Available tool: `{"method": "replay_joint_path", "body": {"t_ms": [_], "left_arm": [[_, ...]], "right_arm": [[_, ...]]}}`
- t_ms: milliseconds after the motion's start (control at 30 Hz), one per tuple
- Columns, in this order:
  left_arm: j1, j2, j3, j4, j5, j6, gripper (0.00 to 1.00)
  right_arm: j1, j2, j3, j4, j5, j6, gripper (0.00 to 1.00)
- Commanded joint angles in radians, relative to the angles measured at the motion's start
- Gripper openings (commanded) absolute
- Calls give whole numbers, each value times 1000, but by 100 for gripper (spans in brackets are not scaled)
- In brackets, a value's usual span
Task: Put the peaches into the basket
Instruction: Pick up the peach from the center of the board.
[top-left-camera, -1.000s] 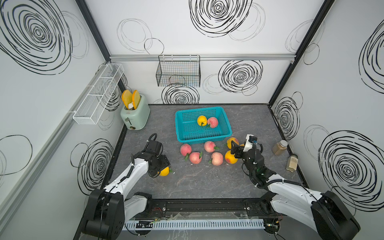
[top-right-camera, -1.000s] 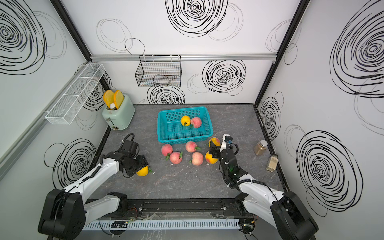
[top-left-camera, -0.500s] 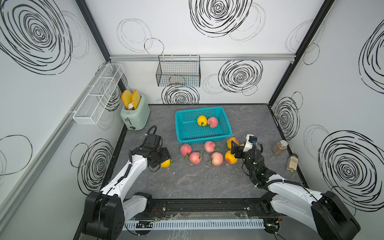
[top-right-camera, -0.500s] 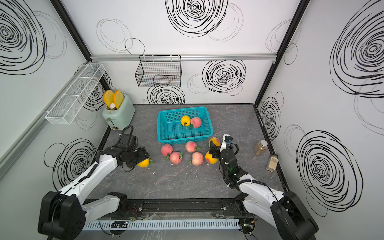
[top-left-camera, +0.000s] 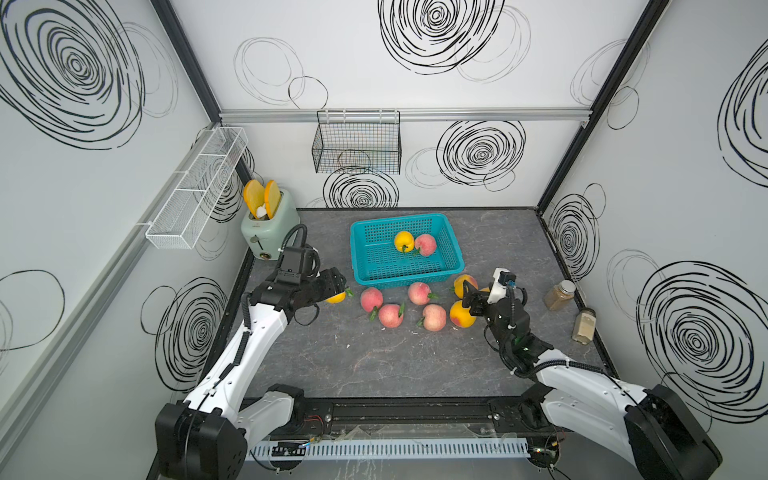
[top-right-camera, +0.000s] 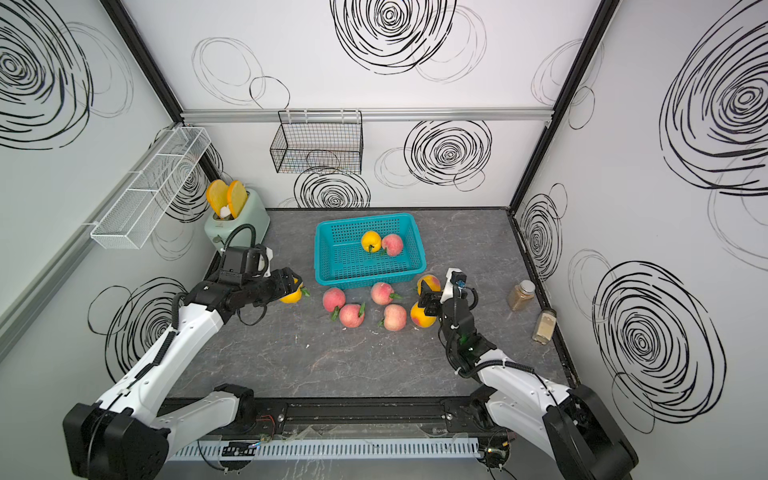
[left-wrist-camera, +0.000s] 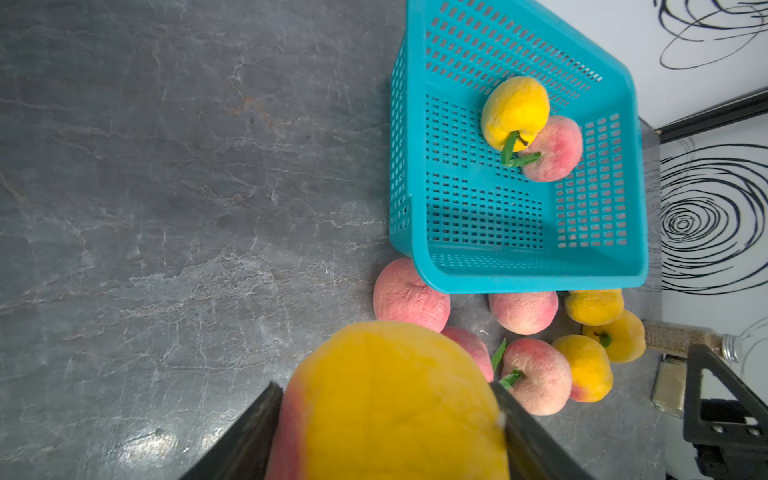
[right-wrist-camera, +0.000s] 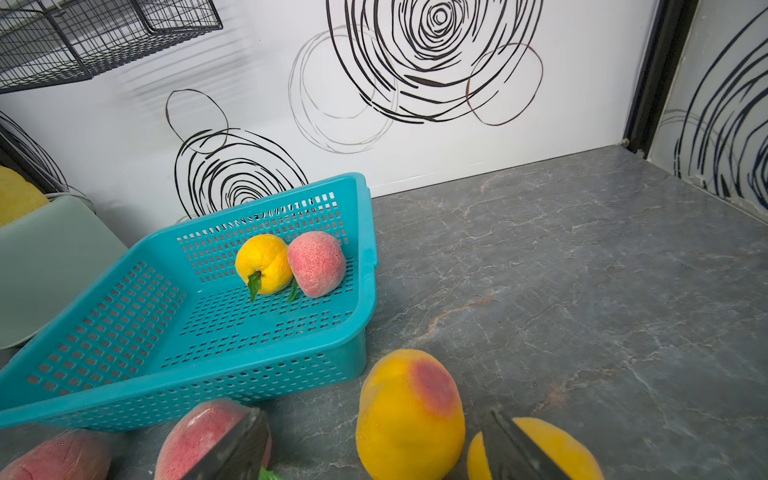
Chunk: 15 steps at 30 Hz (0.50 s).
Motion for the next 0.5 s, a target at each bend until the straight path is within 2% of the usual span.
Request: {"method": "replay_joint_path", "body": {"t_ms": [0, 167, 467], "left_arm": [[-18, 1, 55, 66, 0, 21, 67], [-59, 9, 93, 139, -49, 9, 67], [-180, 133, 208, 234, -149, 2, 67]], "right_arm": [[6, -25, 2, -3, 31, -7, 85], [6, -60, -17, 3, 48, -6, 85], [6, -58, -17, 3, 42, -4, 85]]}}
